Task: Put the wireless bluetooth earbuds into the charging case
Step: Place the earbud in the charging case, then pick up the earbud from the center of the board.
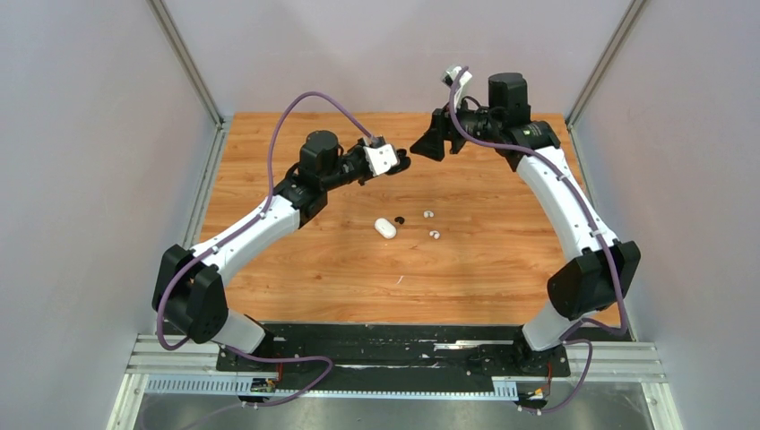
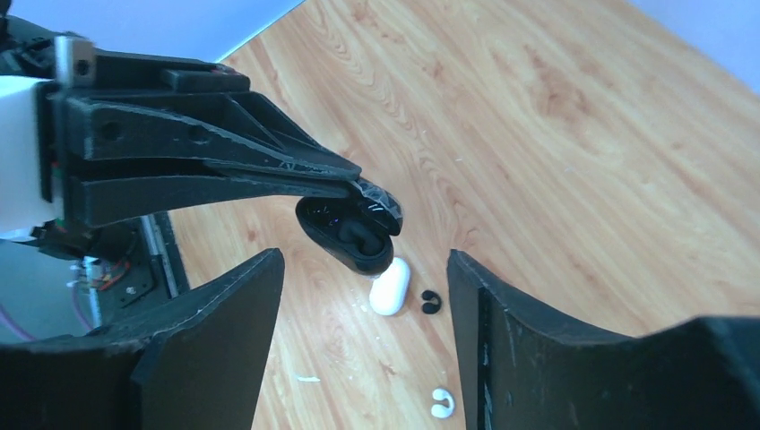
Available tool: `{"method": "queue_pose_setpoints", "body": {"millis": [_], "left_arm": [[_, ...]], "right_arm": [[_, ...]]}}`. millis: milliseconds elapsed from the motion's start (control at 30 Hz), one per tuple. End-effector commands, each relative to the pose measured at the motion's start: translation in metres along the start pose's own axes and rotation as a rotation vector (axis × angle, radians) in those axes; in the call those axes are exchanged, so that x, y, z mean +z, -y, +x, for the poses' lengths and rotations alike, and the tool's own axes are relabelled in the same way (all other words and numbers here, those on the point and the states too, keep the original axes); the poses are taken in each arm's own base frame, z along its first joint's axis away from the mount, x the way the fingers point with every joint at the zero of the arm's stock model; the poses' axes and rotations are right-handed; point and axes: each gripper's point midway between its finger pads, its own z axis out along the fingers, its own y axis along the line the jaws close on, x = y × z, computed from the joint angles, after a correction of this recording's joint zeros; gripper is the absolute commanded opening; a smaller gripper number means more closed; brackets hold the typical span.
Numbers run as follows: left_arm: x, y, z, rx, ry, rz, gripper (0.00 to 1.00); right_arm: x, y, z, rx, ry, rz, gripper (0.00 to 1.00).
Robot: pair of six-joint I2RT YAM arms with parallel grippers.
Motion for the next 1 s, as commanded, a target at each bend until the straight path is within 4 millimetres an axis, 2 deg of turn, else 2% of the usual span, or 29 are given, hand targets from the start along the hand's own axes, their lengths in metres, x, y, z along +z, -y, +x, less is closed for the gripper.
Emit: {"method": "queue_pose_setpoints", "body": {"millis": [0, 67, 200, 633, 800, 967], "left_arm": [[-0.008, -0.017, -0.035, 0.144, 0.105, -0.049, 0.00], [-0.008, -0.019, -0.035, 0.176, 0.109, -0.051, 0.00], [-0.008, -0.016, -0.035, 0.206, 0.122, -0.034, 0.00], [-0.007, -0.015, -0.048, 0.208, 0.177, -0.014, 0.00], [-0.008, -0.016, -0.050, 0.207, 0.181, -0.014, 0.00], [-0.010, -0.016, -0.050, 0.197, 0.180, -0.025, 0.00]], "right_arm": [[0.012, 0.006, 0.013, 0.134, -0.020, -0.058, 0.67], [0.011, 0.003, 0.015, 0.190, -0.021, -0.114, 0.67], [0.012, -0.004, 0.013, 0.167, -0.009, -0.198, 0.65], [0.033, 0.013, 0.023, 0.332, -0.035, -0.198, 0.59], [0.036, 0.013, 0.026, 0.372, -0.041, -0.210, 0.54], [0.037, 0.018, 0.035, 0.399, -0.054, -0.179, 0.53]]}}
